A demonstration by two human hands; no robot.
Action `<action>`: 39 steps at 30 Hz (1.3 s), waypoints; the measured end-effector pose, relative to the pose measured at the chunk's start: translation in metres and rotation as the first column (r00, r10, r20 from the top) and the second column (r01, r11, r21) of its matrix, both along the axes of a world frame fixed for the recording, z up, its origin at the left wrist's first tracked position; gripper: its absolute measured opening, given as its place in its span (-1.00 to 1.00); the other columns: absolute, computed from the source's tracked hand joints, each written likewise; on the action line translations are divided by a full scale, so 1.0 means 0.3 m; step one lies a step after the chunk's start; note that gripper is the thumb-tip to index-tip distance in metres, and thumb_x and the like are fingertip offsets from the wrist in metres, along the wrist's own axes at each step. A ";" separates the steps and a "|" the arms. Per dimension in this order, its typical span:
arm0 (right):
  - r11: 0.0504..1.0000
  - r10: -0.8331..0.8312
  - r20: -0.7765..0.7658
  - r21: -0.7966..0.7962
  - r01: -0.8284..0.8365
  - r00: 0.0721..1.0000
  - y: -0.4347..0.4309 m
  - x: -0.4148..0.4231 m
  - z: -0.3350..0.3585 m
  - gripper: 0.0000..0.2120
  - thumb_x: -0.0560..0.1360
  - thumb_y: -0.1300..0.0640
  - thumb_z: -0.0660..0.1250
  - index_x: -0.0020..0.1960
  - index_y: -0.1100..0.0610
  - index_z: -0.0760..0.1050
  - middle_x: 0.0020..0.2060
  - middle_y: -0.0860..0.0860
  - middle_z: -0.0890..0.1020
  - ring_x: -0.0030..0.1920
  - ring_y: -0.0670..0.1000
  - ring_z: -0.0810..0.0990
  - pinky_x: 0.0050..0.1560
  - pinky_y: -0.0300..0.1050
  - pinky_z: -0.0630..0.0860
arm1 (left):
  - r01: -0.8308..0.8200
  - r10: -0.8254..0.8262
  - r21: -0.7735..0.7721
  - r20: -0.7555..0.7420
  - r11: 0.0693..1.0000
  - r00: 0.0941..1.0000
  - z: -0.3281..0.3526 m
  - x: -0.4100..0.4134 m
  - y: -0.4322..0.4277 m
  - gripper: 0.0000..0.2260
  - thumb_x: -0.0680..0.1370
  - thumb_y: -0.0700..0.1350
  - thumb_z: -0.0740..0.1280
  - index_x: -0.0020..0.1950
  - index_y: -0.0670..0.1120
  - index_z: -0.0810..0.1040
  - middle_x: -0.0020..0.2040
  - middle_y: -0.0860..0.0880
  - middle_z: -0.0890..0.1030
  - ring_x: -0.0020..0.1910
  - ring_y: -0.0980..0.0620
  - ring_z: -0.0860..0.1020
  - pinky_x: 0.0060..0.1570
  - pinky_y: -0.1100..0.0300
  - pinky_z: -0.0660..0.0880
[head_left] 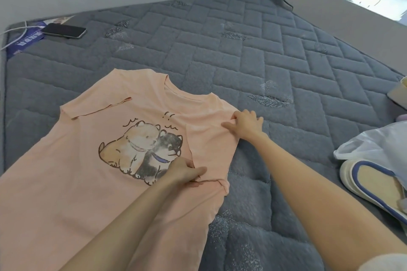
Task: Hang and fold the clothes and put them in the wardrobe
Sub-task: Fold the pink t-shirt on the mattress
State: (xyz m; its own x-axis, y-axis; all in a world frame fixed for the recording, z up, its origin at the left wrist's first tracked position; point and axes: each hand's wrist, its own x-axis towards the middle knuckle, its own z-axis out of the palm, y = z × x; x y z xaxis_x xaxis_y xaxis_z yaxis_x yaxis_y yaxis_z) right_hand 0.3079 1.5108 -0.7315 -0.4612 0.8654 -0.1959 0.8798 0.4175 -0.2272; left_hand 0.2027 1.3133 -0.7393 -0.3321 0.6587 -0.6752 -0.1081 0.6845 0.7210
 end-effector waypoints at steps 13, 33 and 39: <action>0.931 -0.183 -0.223 0.273 0.242 0.957 -0.056 0.048 -0.059 -0.78 0.59 0.23 0.11 0.18 0.16 0.44 0.19 0.16 0.41 0.20 0.17 0.31 0.17 0.01 0.24 | 0.130 -0.054 0.099 -0.556 0.987 0.829 -0.021 -0.028 0.009 -0.80 0.43 0.05 0.42 -0.09 -0.01 0.50 -0.23 0.08 0.61 -0.10 0.04 0.58 -0.03 0.09 0.52; 1.000 0.014 -0.365 0.029 -0.004 0.931 -0.188 -0.049 -0.083 -0.40 0.53 0.31 0.04 0.55 0.07 0.05 0.55 0.05 0.03 0.54 0.07 -0.12 0.50 0.11 -0.19 | 0.469 -0.193 0.182 -0.742 0.864 0.642 -0.004 -0.210 -0.014 -0.64 0.60 0.10 0.16 0.35 0.01 0.45 0.30 0.04 0.47 0.33 0.03 0.37 0.29 0.11 0.29; 0.986 -0.081 -0.155 -0.160 0.056 0.985 -0.154 -0.115 -0.089 -0.17 0.46 0.10 0.19 0.54 0.12 -0.27 0.53 0.14 -0.24 0.51 0.15 -0.34 0.46 0.14 -0.31 | 0.327 -0.040 0.174 -0.830 0.929 0.556 0.062 -0.461 0.064 -0.68 0.64 -0.13 0.08 0.37 -0.11 0.40 0.33 -0.08 0.44 0.33 -0.05 0.37 0.30 0.10 0.29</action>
State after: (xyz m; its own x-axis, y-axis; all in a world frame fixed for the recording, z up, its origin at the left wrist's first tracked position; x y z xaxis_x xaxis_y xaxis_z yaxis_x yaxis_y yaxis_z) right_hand 0.2735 1.4647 -0.7582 -0.4384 0.8610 -0.2578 0.8520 0.3067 -0.4244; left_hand 0.0645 1.3325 -0.7207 -0.4847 0.8741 0.0329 0.7146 0.3740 0.5911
